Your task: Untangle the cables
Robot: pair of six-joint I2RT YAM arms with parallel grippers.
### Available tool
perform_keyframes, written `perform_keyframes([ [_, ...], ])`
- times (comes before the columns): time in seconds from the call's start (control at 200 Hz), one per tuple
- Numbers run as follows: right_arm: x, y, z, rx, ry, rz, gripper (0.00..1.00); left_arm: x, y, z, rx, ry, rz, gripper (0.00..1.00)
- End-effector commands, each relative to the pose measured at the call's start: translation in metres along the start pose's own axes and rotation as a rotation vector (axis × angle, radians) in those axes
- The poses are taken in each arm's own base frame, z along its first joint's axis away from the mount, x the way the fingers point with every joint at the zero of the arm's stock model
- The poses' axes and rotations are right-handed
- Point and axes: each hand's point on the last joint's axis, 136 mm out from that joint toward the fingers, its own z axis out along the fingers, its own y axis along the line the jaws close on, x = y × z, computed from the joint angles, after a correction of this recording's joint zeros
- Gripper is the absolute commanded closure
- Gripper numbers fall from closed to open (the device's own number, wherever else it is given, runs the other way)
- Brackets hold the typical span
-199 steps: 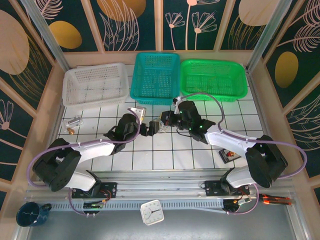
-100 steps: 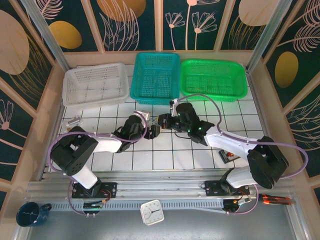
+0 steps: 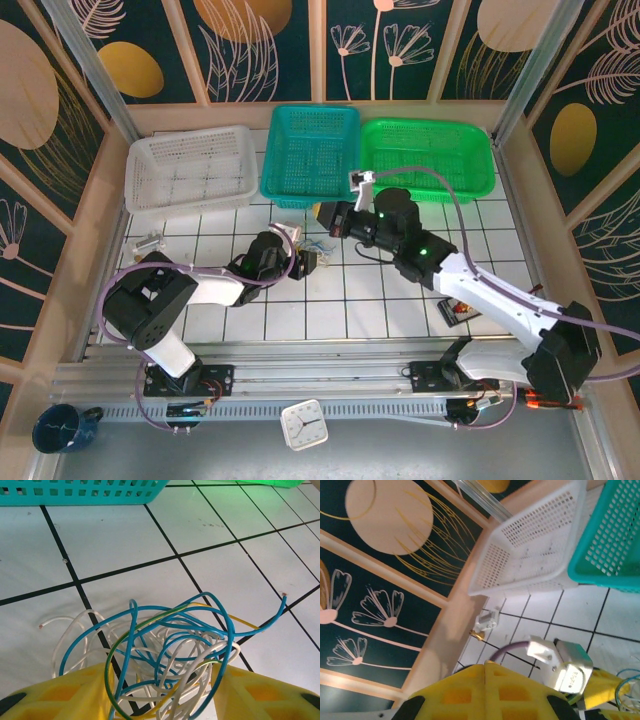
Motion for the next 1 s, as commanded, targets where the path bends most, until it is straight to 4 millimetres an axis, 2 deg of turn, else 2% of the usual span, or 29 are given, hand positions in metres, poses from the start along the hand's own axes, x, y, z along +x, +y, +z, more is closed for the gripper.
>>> perform_keyframes([
  [0.0,-0.028,0.018,-0.016,-0.022,-0.069,-0.020,1.00,0.003,-0.005,-0.001,0.030,-0.003,-0.003,0.47],
  [0.21,-0.060,0.015,-0.037,0.008,-0.151,-0.037,1.00,-0.002,-0.008,-0.007,0.039,-0.020,-0.011,0.46],
  [0.41,-0.096,-0.009,-0.058,0.082,-0.234,-0.049,1.00,-0.015,-0.017,-0.015,0.068,-0.048,-0.024,0.40],
  [0.711,-0.183,-0.110,-0.097,0.309,-0.418,0.010,1.00,-0.042,-0.037,-0.028,0.124,-0.085,-0.069,0.16],
  [0.941,-0.238,-0.200,-0.109,0.444,-0.494,0.088,1.00,-0.059,-0.047,-0.040,0.156,-0.118,-0.115,0.01],
  [0.996,-0.249,-0.220,-0.112,0.471,-0.510,0.101,1.00,-0.062,-0.048,-0.042,0.162,-0.126,-0.128,0.01],
])
